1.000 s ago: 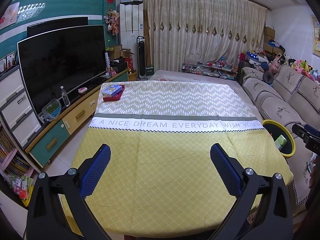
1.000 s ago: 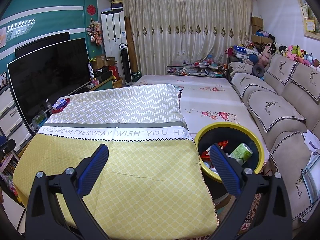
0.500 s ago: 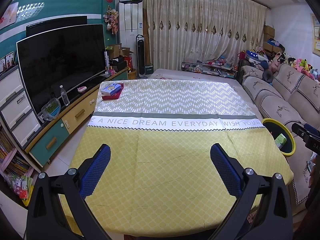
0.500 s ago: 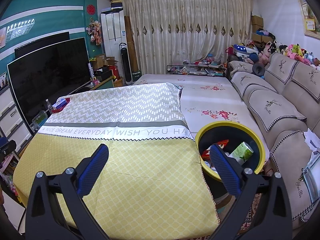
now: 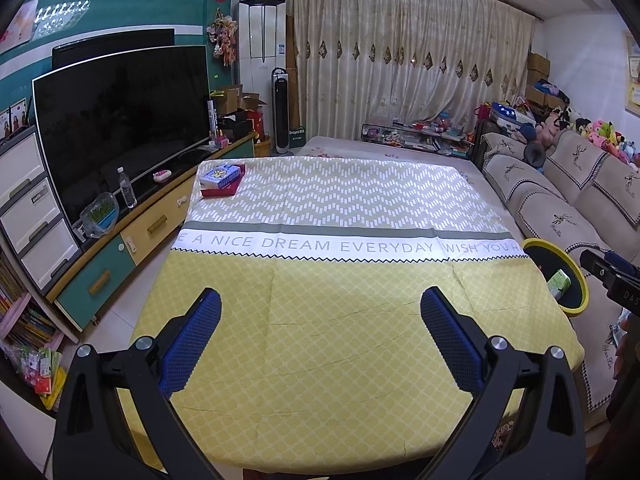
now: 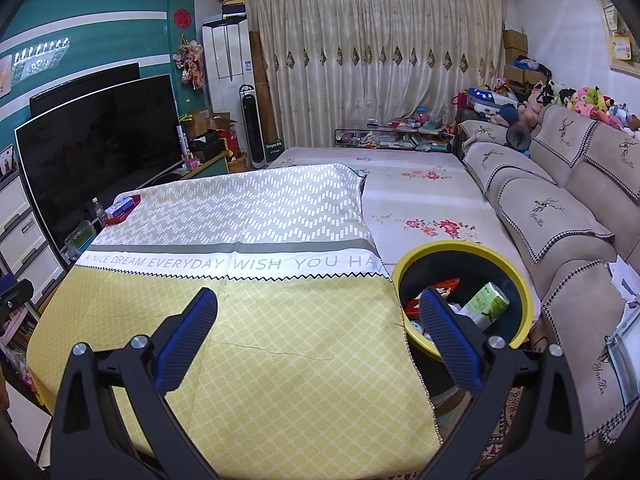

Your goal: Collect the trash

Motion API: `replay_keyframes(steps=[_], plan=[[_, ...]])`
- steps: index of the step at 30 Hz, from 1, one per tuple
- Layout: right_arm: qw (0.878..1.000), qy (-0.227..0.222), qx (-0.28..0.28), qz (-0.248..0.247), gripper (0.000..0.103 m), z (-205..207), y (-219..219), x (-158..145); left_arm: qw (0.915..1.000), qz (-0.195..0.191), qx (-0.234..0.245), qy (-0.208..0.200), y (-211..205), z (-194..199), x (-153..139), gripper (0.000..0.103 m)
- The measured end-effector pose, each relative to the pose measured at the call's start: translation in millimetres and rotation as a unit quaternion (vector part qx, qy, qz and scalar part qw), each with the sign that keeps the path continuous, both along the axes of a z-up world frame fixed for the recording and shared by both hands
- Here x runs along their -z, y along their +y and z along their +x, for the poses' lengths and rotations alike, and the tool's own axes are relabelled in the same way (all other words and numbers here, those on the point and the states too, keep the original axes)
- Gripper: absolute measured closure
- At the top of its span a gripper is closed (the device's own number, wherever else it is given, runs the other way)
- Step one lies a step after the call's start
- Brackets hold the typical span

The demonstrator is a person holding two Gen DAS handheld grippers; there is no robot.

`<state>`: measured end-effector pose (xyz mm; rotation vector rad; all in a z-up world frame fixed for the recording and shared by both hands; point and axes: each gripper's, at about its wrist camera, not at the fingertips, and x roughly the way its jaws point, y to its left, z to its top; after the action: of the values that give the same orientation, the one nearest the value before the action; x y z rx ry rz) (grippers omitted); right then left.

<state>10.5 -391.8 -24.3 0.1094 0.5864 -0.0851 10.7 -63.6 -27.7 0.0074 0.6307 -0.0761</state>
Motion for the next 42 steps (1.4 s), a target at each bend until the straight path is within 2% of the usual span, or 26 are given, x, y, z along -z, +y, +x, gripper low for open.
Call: replay_keyframes(steps=[35,39,42], plan=[[1.0,0.003,-0.001,0.002,0.007,1.4,2.0,2.1,0.9999,0.001,0.002,0.015,-3.5,7.9,6.6,0.005],[1.0,0.005,-0.003,0.001,0.007,1.9,5.0,4.8,0.9999,-0.003,0.008,0.01,-3.5,11.8,8.8,0.005],[1.0,0.011,-0.009,0.004,0.007,9.4,8.1,11.0,0.9996,-0.008,0.018,0.022,-4.0,25.9,12.3,0.005]])
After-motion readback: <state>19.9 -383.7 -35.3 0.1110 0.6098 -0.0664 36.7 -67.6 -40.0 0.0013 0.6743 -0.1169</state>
